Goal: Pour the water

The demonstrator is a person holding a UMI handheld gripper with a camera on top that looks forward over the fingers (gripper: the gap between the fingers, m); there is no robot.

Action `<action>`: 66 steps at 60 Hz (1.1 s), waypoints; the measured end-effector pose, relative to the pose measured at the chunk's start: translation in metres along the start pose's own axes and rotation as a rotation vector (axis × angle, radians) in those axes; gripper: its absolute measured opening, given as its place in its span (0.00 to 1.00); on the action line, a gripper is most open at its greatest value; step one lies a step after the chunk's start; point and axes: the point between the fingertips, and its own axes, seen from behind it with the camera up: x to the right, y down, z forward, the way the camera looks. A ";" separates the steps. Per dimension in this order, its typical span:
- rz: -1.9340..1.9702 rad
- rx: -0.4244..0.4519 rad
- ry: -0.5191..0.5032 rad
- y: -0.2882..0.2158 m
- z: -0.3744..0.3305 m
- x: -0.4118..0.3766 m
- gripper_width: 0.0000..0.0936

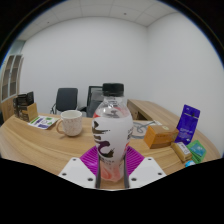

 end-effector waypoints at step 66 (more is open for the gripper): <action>-2.073 0.149 0.374 -0.186 0.167 -0.045 0.34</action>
